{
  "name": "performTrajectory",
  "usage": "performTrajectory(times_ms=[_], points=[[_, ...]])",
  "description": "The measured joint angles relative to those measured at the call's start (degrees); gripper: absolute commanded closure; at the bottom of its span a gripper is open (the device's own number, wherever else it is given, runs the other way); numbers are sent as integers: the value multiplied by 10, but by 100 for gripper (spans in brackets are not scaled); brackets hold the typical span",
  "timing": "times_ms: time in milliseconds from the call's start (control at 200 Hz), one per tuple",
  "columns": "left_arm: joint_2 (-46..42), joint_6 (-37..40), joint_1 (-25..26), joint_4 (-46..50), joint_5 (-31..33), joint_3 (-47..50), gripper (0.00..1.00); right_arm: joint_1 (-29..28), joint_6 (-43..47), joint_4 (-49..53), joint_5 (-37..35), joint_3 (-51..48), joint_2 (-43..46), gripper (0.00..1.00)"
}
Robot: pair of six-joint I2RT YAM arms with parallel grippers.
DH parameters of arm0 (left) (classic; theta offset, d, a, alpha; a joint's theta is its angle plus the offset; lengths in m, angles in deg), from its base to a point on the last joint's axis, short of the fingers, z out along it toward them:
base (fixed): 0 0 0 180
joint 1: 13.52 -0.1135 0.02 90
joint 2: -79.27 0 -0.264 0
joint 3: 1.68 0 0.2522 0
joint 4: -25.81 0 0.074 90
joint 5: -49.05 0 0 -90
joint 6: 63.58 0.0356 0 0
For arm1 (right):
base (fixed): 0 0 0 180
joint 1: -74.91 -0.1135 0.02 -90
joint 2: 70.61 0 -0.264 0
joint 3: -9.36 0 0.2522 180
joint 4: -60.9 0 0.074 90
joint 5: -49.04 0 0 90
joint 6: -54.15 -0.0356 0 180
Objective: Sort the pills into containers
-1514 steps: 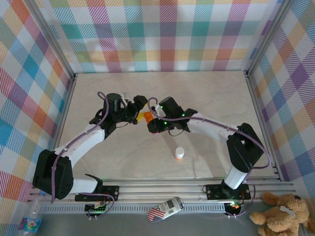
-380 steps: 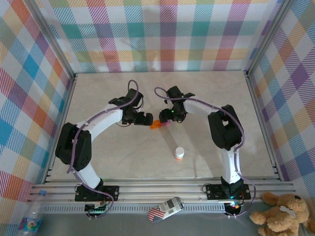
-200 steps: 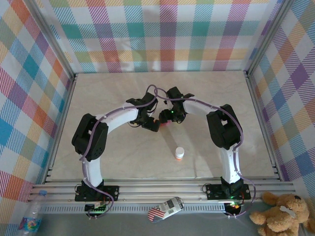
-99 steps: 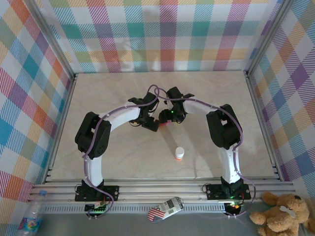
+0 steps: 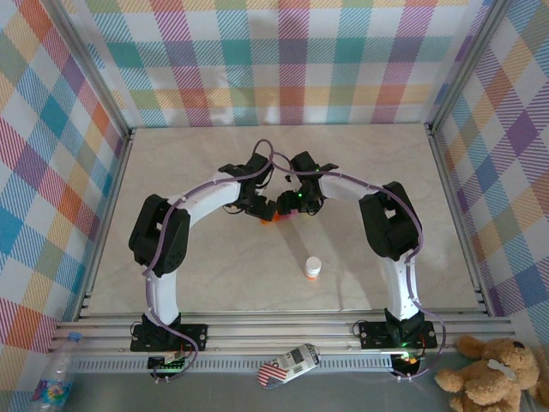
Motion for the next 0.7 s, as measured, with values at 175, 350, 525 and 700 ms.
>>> performTrajectory(times_ms=[175,350,525,700], points=[[15,0,-12,0,3,-14,0,0,0,-1,1,0,0,28],[35,0,-23,0,4,-19,0,0,0,-2,2,0,0,29],[49,0,-31,0,4,-32,0,0,-1,-2,2,0,0,29],[57,0,-39,-2,2,-41,0,0,-2,-4,4,0,-1,29]])
